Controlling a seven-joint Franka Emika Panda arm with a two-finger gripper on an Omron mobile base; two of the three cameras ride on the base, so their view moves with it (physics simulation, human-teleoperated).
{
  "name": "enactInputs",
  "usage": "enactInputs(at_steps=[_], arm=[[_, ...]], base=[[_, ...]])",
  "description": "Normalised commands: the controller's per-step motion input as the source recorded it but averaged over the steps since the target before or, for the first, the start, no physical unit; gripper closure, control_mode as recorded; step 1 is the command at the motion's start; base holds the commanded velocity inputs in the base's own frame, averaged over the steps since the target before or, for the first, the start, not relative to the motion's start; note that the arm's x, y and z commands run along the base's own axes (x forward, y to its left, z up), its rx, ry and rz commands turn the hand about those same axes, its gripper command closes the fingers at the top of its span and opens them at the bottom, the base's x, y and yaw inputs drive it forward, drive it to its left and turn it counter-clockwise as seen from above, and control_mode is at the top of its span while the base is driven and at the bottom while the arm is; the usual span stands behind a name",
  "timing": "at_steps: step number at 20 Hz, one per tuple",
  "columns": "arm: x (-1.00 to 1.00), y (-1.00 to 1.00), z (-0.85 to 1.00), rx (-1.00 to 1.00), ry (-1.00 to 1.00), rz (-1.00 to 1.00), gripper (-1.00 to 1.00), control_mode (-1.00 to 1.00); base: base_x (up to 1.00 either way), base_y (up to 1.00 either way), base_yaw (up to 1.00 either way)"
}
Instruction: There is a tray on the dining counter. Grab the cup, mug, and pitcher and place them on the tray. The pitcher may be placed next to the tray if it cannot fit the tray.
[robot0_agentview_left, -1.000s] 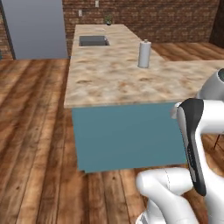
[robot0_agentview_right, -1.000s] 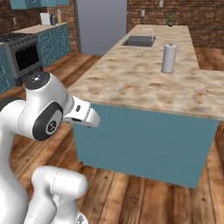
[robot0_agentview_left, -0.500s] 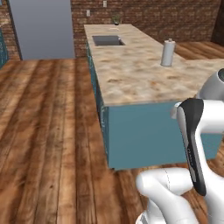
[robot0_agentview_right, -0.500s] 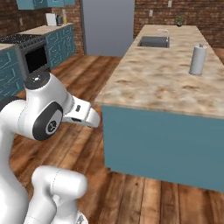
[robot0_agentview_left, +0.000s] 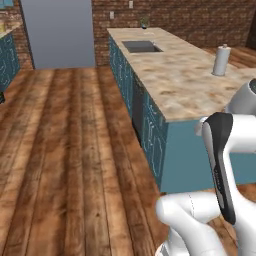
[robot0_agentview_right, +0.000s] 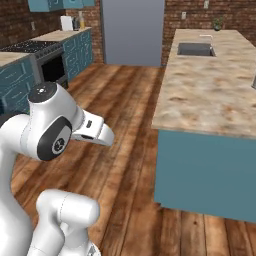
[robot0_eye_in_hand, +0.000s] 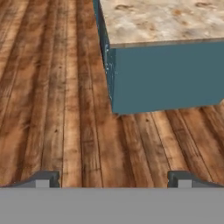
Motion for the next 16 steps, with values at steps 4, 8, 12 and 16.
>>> enactInputs(at_steps=[4,8,12,16], arm=[[0.00,0.00,0.00,0.00,0.00,0.00,-1.00,1.00],[0.00,0.00,0.00,0.00,0.00,0.00,-1.00,1.00],[0.00,0.00,0.00,0.00,0.00,0.00,-1.00,1.00],[0.00,0.00,0.00,0.00,0.00,0.00,-1.00,1.00]], base=[[0.57,1.00,-0.04],[0.87,1.00,0.00],[1.00,1.00,0.00],[1.00,1.00,0.07]])
